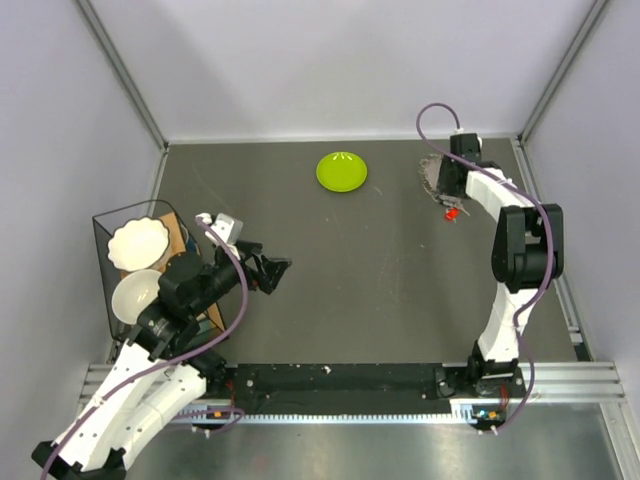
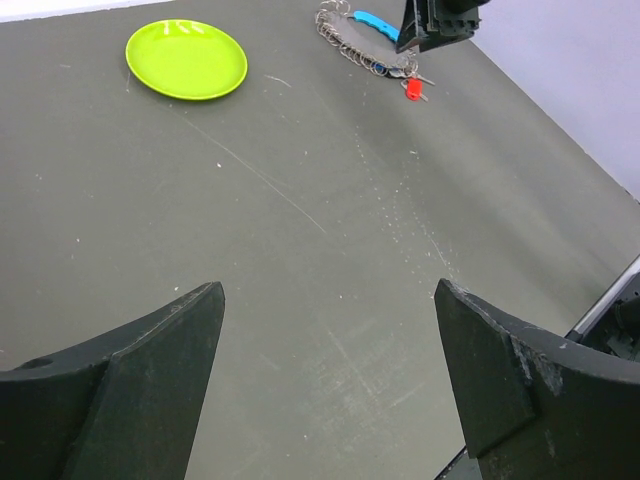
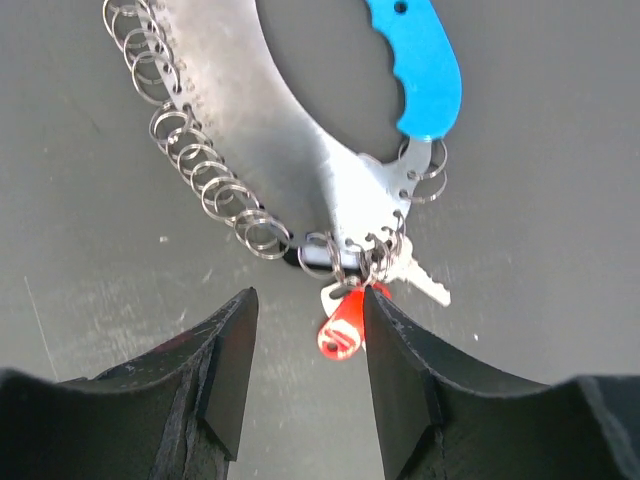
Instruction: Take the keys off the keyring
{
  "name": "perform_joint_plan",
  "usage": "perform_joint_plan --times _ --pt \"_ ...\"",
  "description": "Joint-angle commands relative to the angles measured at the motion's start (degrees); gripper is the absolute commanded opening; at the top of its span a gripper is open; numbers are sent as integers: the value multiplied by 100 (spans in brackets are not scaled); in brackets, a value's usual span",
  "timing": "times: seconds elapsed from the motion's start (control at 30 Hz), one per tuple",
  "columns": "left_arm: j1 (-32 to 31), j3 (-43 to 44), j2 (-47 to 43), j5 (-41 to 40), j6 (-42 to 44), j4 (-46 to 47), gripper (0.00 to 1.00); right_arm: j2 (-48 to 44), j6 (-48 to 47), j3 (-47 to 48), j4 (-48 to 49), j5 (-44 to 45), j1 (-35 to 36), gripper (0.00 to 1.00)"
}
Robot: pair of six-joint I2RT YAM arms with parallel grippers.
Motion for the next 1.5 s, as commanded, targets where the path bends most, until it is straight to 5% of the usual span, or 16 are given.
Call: perform_joint_plan --times 0.0,0.43,0.67,0.8,1.07,1.47 --pt "-24 -51 -75 17 35 374 91 303 -218 572 114 -141 -227 47" --pt "-24 -24 21 17 158 356 88 1033 2 740 -9 -660 -552 45" --pt "-24 -51 48 -44 193 365 82 1051 37 740 -18 -774 -553 18" --pt "-24 -59 57 -185 211 365 78 700 107 529 -18 -1134 -553 0" --pt "-24 -77 4 -1047 -89 374 76 -792 432 -806 79 -1864 -280 0" --pt "-190 247 706 166 667 515 72 -3254 1083 -3205 272 -2664 747 0"
